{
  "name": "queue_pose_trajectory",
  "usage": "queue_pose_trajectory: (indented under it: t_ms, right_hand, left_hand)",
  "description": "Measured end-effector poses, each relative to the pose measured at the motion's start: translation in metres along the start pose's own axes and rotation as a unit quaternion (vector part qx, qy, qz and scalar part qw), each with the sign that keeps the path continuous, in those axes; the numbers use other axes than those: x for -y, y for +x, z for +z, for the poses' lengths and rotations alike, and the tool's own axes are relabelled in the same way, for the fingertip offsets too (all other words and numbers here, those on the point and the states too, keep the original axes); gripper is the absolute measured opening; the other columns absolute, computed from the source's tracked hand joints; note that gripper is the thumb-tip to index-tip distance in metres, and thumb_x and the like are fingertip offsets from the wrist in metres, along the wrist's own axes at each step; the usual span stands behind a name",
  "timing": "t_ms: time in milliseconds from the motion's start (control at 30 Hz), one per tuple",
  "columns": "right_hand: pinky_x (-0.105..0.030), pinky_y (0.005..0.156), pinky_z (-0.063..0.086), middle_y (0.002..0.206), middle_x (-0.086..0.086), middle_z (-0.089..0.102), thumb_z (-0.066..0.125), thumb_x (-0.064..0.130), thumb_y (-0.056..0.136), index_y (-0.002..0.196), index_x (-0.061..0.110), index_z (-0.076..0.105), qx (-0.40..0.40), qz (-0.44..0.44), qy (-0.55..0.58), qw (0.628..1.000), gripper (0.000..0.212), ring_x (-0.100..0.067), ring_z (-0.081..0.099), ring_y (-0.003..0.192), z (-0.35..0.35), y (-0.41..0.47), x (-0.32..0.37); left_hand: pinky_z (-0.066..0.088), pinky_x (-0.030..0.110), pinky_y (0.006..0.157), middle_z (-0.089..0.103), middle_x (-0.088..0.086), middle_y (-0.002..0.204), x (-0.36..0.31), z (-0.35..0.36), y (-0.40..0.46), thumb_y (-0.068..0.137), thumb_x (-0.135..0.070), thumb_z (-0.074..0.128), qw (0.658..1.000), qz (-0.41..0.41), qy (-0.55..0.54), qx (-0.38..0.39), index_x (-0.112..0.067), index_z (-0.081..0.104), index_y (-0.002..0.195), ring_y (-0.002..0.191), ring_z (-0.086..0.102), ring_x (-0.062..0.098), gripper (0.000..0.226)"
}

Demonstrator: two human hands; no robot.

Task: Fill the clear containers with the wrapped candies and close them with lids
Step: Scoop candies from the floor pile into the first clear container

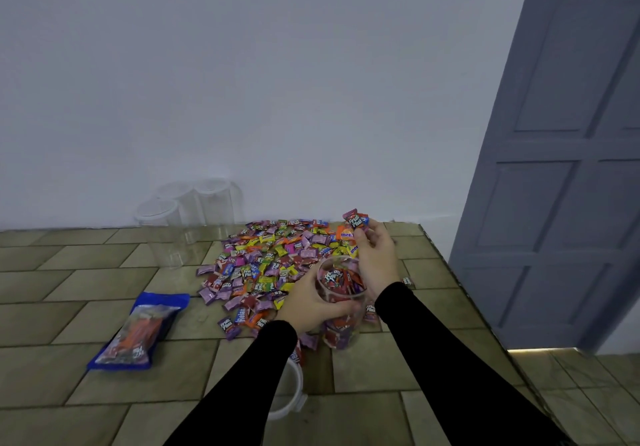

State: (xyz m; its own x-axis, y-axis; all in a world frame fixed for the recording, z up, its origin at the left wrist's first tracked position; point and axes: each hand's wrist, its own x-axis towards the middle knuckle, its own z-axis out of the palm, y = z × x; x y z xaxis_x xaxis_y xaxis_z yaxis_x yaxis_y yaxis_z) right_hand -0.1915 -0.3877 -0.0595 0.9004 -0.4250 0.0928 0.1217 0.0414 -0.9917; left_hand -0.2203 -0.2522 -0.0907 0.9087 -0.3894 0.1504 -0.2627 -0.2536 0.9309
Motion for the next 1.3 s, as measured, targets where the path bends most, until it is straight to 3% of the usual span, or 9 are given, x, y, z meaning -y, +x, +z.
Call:
queue_pose_trajectory:
  t_ms: [300, 367, 500, 600, 800, 967, 1100, 1167, 1300]
  right_hand:
    - [-0.049, 0.095, 0.049, 0.102, -0.002, 0.062, 0.049, 0.017, 0.098, 0.100, 0.024, 0.056, 0.131, -0.039, -0.107, 0.985, 0.010, -0.021, 0.059, 0.102, -0.009, -0.008, 0.011]
    - [-0.046, 0.096, 0.047, 0.107, -0.010, 0.063, 0.050, 0.015, 0.098, 0.108, 0.014, 0.057, 0.168, -0.072, -0.144, 0.973, 0.012, -0.022, 0.058, 0.102, -0.012, -0.012, 0.016]
    - [-0.023, 0.091, 0.042, 0.113, -0.001, 0.060, 0.057, 0.014, 0.093, 0.116, 0.009, 0.062, 0.222, -0.206, -0.323, 0.897, 0.024, -0.016, 0.056, 0.108, -0.026, -0.012, 0.019]
    - [-0.020, 0.093, 0.038, 0.120, -0.002, 0.057, 0.050, 0.003, 0.087, 0.108, 0.010, 0.068, 0.240, -0.275, -0.418, 0.832, 0.028, -0.019, 0.052, 0.114, -0.035, -0.008, 0.020]
    - [-0.023, 0.098, 0.034, 0.122, -0.005, 0.057, 0.048, 0.011, 0.095, 0.117, 0.012, 0.067, 0.258, -0.315, -0.436, 0.803, 0.030, -0.018, 0.048, 0.118, -0.037, -0.012, 0.030]
    - [-0.026, 0.094, 0.045, 0.114, 0.000, 0.069, 0.056, 0.020, 0.096, 0.114, 0.016, 0.071, 0.316, -0.254, -0.541, 0.737, 0.025, -0.016, 0.061, 0.106, -0.027, -0.011, 0.036]
    - [-0.028, 0.089, 0.050, 0.111, -0.002, 0.071, 0.060, 0.017, 0.093, 0.108, 0.013, 0.074, 0.316, -0.206, -0.561, 0.737, 0.021, -0.016, 0.065, 0.100, -0.023, -0.008, 0.042]
    - [-0.025, 0.081, 0.046, 0.112, -0.002, 0.069, 0.059, 0.025, 0.094, 0.111, 0.015, 0.072, 0.307, -0.225, -0.546, 0.746, 0.024, -0.017, 0.062, 0.100, -0.024, -0.011, 0.049]
    - [-0.027, 0.094, 0.040, 0.122, -0.001, 0.060, 0.053, 0.033, 0.097, 0.123, 0.021, 0.064, 0.317, -0.282, -0.499, 0.755, 0.031, -0.016, 0.053, 0.113, -0.023, -0.018, 0.053]
  left_hand:
    - [0.050, 0.010, 0.076, 0.065, -0.017, 0.111, -0.003, -0.006, 0.005, 0.073, -0.019, 0.084, 0.999, -0.038, -0.012, 0.030, -0.038, 0.048, 0.123, 0.095, 0.065, -0.007, 0.065]
    - [0.051, 0.012, 0.077, 0.066, -0.017, 0.109, 0.000, -0.006, 0.007, 0.073, -0.018, 0.084, 0.998, -0.047, -0.016, 0.030, -0.043, 0.047, 0.117, 0.095, 0.066, -0.005, 0.063]
    - [0.053, 0.014, 0.079, 0.068, -0.018, 0.102, 0.001, -0.004, 0.009, 0.073, -0.014, 0.084, 0.998, -0.051, -0.017, 0.021, -0.040, 0.050, 0.114, 0.089, 0.066, -0.007, 0.059]
    - [0.050, 0.006, 0.075, 0.062, -0.025, 0.101, 0.000, -0.004, 0.010, 0.074, -0.013, 0.083, 0.998, -0.054, -0.010, 0.017, -0.044, 0.045, 0.110, 0.081, 0.061, -0.019, 0.060]
    - [0.042, -0.002, 0.063, 0.050, -0.028, 0.096, -0.008, -0.002, 0.007, 0.078, -0.006, 0.078, 0.998, -0.054, -0.014, 0.021, -0.045, 0.038, 0.099, 0.069, 0.052, -0.029, 0.060]
    - [0.052, 0.021, 0.083, 0.069, -0.005, 0.112, 0.006, -0.005, 0.013, 0.071, -0.020, 0.086, 0.998, -0.048, -0.005, 0.039, -0.028, 0.051, 0.126, 0.098, 0.068, 0.003, 0.066]
    - [0.054, 0.020, 0.079, 0.071, -0.003, 0.110, 0.006, -0.005, 0.014, 0.069, -0.022, 0.088, 0.997, -0.059, -0.019, 0.037, -0.022, 0.049, 0.127, 0.096, 0.070, 0.009, 0.070]
    - [0.054, 0.035, 0.092, 0.070, 0.000, 0.113, 0.007, -0.004, 0.015, 0.064, -0.031, 0.090, 0.997, -0.059, -0.021, 0.044, -0.018, 0.051, 0.128, 0.103, 0.068, 0.015, 0.075]
    - [0.050, 0.040, 0.097, 0.069, -0.003, 0.115, 0.003, -0.006, 0.014, 0.063, -0.039, 0.089, 0.998, -0.051, -0.010, 0.040, -0.020, 0.054, 0.125, 0.107, 0.065, 0.012, 0.074]
